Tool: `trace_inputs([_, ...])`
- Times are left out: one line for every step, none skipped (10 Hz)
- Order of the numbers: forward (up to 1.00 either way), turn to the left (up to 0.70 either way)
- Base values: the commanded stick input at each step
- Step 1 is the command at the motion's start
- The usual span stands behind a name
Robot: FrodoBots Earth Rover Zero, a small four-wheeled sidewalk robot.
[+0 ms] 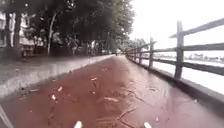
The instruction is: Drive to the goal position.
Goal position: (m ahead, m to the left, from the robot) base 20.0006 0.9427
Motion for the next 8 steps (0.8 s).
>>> trace_inputs([0.5,0.0])
trace_inputs([0.5,0.0])
trace_inputs([0.5,0.0])
trace_inputs([0.5,0.0])
trace_inputs([0.5,0.08])
trace_inputs([0.5,0.05])
trace_inputs([0.5,0.0])
trace_inputs([0.5,0.1])
